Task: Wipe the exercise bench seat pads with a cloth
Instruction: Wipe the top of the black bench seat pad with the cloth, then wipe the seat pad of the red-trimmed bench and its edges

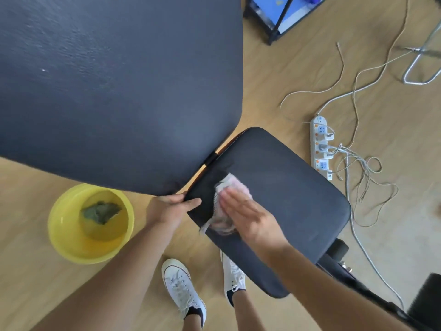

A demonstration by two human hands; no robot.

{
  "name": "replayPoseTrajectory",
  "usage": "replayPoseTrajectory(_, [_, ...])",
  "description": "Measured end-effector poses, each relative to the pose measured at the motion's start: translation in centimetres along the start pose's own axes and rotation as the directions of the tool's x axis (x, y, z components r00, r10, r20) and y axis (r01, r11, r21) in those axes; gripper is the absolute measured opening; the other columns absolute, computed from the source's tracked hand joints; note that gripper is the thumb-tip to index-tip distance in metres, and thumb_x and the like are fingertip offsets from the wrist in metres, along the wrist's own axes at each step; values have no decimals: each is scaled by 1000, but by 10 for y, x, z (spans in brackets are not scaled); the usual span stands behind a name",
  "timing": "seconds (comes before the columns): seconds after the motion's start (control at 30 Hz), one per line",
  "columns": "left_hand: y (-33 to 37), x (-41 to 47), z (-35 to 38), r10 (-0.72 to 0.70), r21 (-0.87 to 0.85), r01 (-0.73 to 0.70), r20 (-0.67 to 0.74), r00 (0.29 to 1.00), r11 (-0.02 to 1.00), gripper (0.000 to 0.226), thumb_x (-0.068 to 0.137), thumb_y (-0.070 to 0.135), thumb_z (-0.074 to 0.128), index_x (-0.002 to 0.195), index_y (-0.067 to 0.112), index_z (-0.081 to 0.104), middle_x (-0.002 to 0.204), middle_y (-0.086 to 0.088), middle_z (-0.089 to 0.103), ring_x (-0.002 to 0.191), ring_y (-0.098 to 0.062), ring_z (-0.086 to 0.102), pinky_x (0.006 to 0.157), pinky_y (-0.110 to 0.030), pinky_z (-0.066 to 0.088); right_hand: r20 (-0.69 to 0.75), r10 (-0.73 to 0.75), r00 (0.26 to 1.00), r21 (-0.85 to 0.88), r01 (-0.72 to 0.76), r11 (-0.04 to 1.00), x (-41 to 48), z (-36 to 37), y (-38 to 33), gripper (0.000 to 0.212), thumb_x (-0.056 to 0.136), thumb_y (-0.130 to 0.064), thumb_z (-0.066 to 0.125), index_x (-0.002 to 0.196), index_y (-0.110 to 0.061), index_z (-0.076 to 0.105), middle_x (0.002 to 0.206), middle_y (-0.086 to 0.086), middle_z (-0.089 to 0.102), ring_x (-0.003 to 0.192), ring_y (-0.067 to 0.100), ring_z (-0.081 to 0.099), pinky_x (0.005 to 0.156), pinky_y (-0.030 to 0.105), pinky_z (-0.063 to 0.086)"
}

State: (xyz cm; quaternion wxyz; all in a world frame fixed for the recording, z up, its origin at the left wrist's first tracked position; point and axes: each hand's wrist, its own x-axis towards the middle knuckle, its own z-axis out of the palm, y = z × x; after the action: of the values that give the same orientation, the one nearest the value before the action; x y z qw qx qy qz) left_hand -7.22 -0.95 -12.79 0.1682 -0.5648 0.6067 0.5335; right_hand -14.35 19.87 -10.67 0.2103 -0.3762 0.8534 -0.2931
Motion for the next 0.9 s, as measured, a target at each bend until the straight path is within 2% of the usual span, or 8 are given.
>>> replayPoseTrajectory(0.1, [0,-4,-1,-46,-54,46,-1,999,997,51,71,34,96,118,20,82,106,7,84,101,-18,76,89,-28,54,-359,442,822,61,-452,890,69,-26,10,55,88,17,60,140,-1,57,154,10,47,147,23,35,118,43,38])
replayPoseTrajectory(0.13, [0,-4,-2,-55,-76,57,26,998,996,42,72,31,95,112,24,84,84,15,83,88,-13,77,81,-27,58,-422,465,778,47,-493,869,89,-20,-2,54,86,15,61,137,-1,60,152,11,49,146,23,37,118,39,38])
replayPoseTrajectory(0.2, [0,-3,-4,-65,-152,79,99,993,985,23,75,19,94,92,29,82,55,23,74,62,-5,76,56,-16,57,-375,280,884,-99,-338,936,93,12,-36,47,82,10,69,129,4,65,143,18,57,140,28,47,115,38,41])
replayPoseTrajectory(0.3, [-2,-11,-14,-44,-132,61,126,991,989,17,72,16,89,88,16,86,86,-1,86,83,-24,78,70,-37,67,-76,-13,997,-174,0,985,37,37,-56,48,89,4,64,137,6,57,148,17,52,142,32,42,119,46,35])
replayPoseTrajectory(0.43, [-27,-33,-41,85,-126,-63,180,980,990,19,93,17,75,106,27,84,109,-6,83,91,-21,81,85,-42,63,199,-217,956,-324,273,906,-16,12,-59,54,75,3,67,129,-1,68,139,8,63,132,23,57,107,36,50])
replayPoseTrajectory(0.63, [-80,-87,-122,244,-29,-243,55,968,970,25,92,21,78,98,45,75,98,25,81,93,-1,76,81,-22,54,182,272,945,111,-294,949,-1,15,-135,23,86,9,54,87,-10,67,91,0,71,81,18,67,72,38,59])
replayPoseTrajectory(0.77, [-127,-126,-189,251,-27,-255,-101,963,967,19,94,28,74,104,44,76,100,28,77,92,13,70,70,-12,46,218,204,954,156,-241,958,20,42,-220,30,87,-4,64,67,-21,49,55,-8,44,54,6,39,46,10,30])
replayPoseTrajectory(0.9, [-191,-160,-258,271,74,-262,-165,948,962,20,94,25,75,113,26,80,107,11,79,85,1,71,76,-25,53,343,99,934,142,-156,977,18,100,-292,24,87,-8,60,75,-27,51,60,-7,54,59,16,48,49,24,38])
